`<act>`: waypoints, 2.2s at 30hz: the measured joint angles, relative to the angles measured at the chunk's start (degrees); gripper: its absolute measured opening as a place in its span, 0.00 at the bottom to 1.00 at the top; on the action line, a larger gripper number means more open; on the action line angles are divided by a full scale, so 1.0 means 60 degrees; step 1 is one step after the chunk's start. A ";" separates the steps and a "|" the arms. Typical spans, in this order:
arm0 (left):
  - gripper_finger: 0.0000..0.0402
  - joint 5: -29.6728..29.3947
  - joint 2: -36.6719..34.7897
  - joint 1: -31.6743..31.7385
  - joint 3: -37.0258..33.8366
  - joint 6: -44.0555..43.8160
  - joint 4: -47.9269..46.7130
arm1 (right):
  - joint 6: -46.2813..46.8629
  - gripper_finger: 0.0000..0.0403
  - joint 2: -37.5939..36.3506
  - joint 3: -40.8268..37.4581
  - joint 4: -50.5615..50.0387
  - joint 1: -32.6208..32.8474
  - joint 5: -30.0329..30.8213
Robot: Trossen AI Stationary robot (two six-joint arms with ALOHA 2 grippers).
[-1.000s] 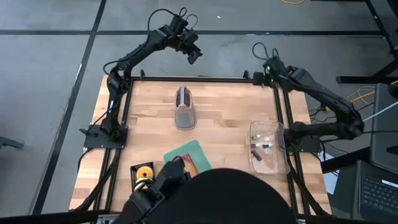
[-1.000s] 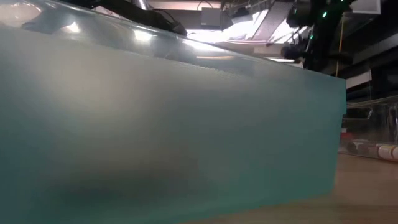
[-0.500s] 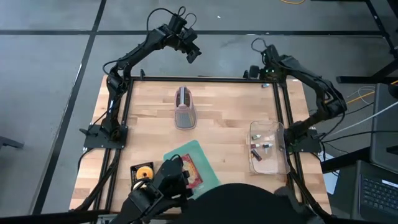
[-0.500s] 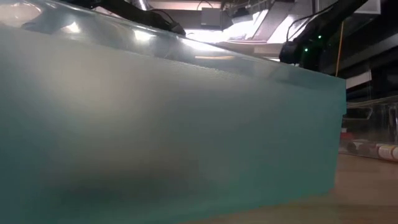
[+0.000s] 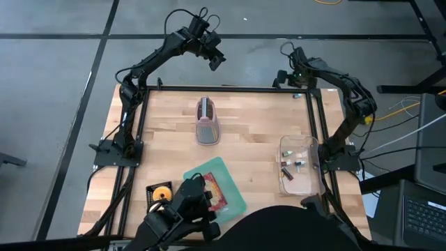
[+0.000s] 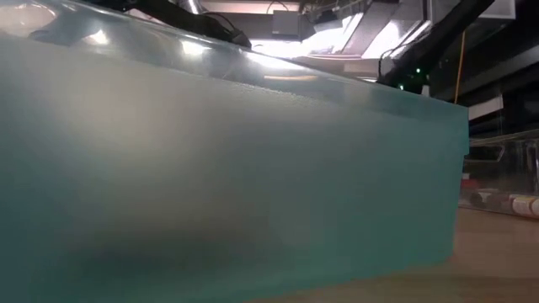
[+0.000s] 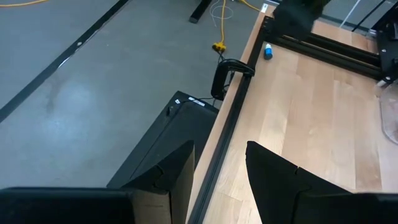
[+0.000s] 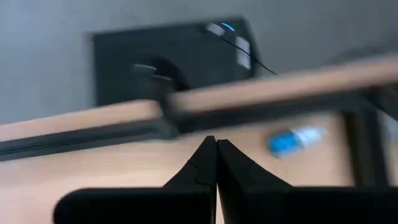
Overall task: Pick & Place Food Item
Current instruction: Put the blue food coloring bottle into the transparent bin
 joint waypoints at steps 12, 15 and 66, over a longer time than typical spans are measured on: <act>0.35 0.0000 -0.0004 0.0088 0.0000 -0.0011 -0.0011 | 0.0901 0.00 0.0855 -0.0028 -0.0632 -0.0185 0.1826; 0.35 -0.0004 -0.0004 0.0168 0.0000 -0.0011 -0.0040 | 0.1159 0.00 0.1032 -0.0209 -0.0704 -0.0276 0.2096; 0.35 -0.0004 -0.0011 0.0437 0.0000 -0.0153 0.0011 | -0.1966 0.00 0.2439 -0.0233 0.1485 -0.0089 -0.3710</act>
